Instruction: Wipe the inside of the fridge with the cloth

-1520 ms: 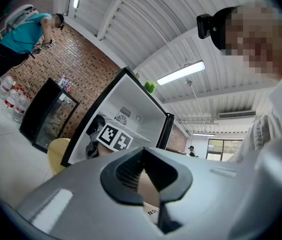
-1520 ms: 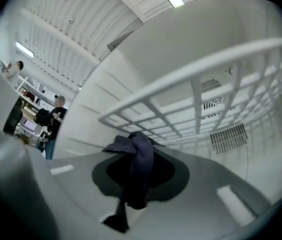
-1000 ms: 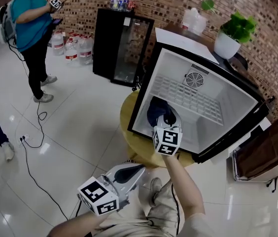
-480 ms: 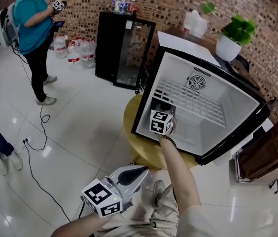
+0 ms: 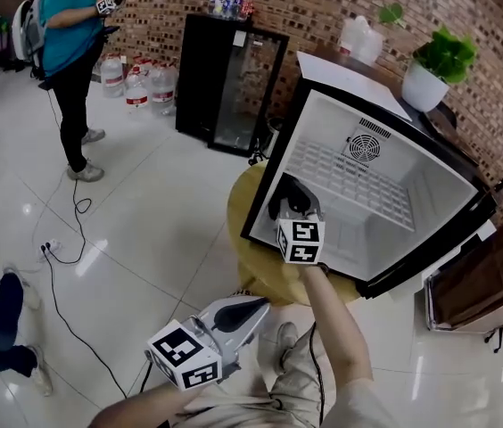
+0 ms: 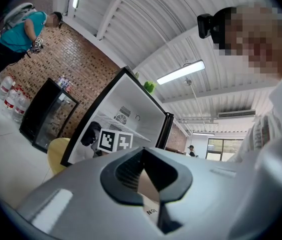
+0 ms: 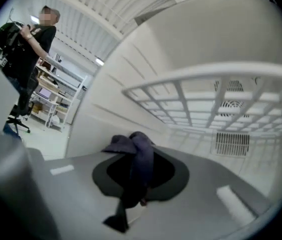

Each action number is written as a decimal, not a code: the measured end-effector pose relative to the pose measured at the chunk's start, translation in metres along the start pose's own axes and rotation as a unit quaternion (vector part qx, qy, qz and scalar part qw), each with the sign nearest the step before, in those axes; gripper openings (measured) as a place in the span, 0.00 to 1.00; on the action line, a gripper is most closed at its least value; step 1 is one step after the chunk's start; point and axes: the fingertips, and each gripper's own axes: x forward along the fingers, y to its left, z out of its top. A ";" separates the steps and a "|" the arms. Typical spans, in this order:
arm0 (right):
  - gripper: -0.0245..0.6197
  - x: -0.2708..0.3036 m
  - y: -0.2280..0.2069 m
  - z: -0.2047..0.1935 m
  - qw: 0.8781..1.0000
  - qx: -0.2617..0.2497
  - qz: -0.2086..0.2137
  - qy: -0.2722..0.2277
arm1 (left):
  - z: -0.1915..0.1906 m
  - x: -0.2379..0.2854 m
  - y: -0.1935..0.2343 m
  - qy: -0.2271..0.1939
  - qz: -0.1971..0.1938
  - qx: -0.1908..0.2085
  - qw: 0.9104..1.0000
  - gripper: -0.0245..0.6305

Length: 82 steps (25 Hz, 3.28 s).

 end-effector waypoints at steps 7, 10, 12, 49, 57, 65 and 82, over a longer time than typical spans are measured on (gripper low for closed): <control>0.10 -0.074 0.046 0.019 0.992 -0.040 0.114 -0.017 | -0.002 0.003 -0.007 0.003 -0.001 0.005 1.000 0.04; 0.10 -0.079 0.011 0.004 0.998 -0.047 0.042 0.022 | 0.000 0.002 -0.008 0.001 -0.001 0.008 1.000 0.04; 0.10 -0.073 -0.016 -0.008 0.998 -0.046 -0.007 0.048 | 0.000 0.002 -0.010 0.002 -0.003 0.009 1.000 0.04; 0.10 -0.057 0.034 -0.014 0.975 -0.142 0.098 0.140 | -0.009 0.006 -0.013 0.012 -0.008 0.006 1.000 0.04; 0.10 0.007 -0.048 -0.006 0.954 -0.238 -0.165 0.076 | -0.010 0.006 -0.024 0.013 -0.021 0.007 1.000 0.04; 0.10 0.061 -0.070 -0.012 0.942 -0.262 -0.185 0.096 | 0.002 -0.006 -0.012 0.001 -0.006 0.003 1.000 0.04; 0.10 -0.023 -0.220 -0.058 0.898 -0.276 -0.285 0.191 | -0.015 0.002 -0.018 0.019 -0.017 -0.005 1.000 0.04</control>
